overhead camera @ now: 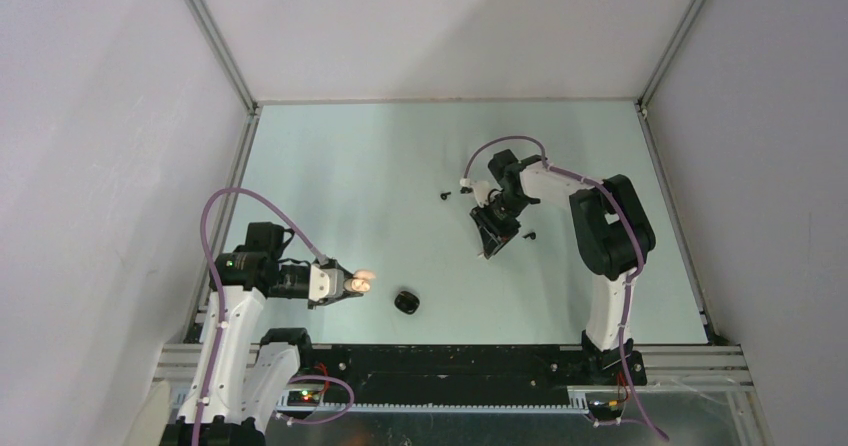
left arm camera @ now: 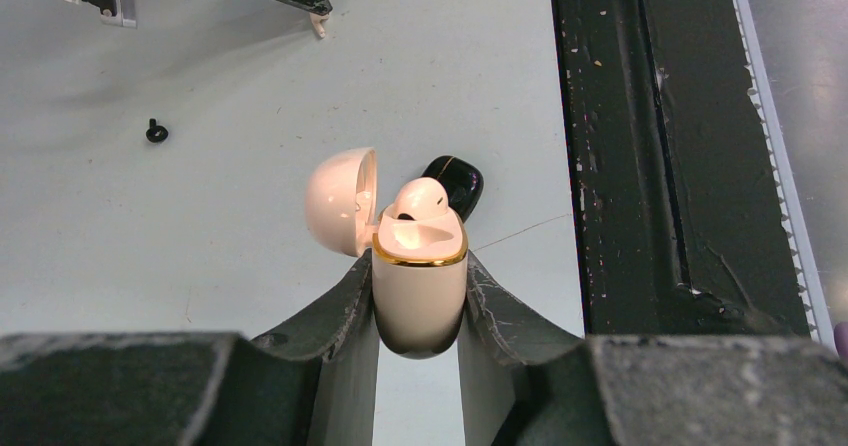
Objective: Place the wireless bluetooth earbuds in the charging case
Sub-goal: Pick up the earbud from the center of the board, then place the earbud in the charging case.
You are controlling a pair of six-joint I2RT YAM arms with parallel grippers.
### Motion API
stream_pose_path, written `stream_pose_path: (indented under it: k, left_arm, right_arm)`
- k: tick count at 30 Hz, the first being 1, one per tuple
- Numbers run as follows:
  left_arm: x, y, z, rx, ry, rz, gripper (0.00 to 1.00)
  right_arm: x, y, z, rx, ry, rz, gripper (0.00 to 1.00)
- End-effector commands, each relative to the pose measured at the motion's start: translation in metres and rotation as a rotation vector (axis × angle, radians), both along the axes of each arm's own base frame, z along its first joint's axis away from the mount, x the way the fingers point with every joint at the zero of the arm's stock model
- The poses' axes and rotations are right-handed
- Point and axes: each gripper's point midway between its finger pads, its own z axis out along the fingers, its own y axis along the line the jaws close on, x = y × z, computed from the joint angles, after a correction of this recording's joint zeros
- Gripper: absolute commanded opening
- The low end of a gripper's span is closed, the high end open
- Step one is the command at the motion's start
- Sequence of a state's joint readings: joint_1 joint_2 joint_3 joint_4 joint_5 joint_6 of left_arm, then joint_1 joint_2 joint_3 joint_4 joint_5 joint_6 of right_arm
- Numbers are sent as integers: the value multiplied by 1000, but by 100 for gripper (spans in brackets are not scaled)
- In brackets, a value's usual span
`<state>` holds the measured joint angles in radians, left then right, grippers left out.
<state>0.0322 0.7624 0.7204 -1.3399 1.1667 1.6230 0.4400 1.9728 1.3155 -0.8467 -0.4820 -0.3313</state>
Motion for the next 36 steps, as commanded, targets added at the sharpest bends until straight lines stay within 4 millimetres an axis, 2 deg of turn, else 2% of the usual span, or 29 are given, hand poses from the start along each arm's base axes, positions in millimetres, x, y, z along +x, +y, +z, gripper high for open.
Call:
stream_pose_path:
  k: [1, 4, 10, 16, 22, 27, 28, 31, 33, 36]
  left_arm:
    - [2, -4, 13, -39, -45, -11, 2]
    - [2, -5, 13, -41, -47, -12, 2]
    - [2, -5, 13, -40, -47, -12, 2]
    - [6, -6, 13, -53, -43, -5, 2]
    - [36, -7, 27, -105, -17, 92, 2]
    - [62, -4, 41, -120, -24, 164, 1]
    - [65, -3, 42, -111, -28, 172, 3]
    - [80, -1, 50, -88, -49, 206, 6]
    - [82, -7, 54, -66, -56, 187, 7]
    - [84, -18, 60, -51, -49, 153, 8]
  right_arm:
    - [12, 0, -15, -42, -68, 21, 34]
    - [13, 0, -16, -51, -70, 22, 31]
    - [15, 0, -14, -52, -86, 25, 18]
    - [23, 4, 9, -15, -165, 40, 17]
    - [41, 11, 62, 56, -358, 59, 17]
    - [55, 18, 121, 85, -552, 84, 18]
    - [57, 22, 138, 102, -590, 89, 18]
    - [57, 30, 171, 128, -660, 99, 19]
    - [59, 38, 202, 158, -729, 100, 19]
    - [52, 48, 237, 198, -814, 103, 19]
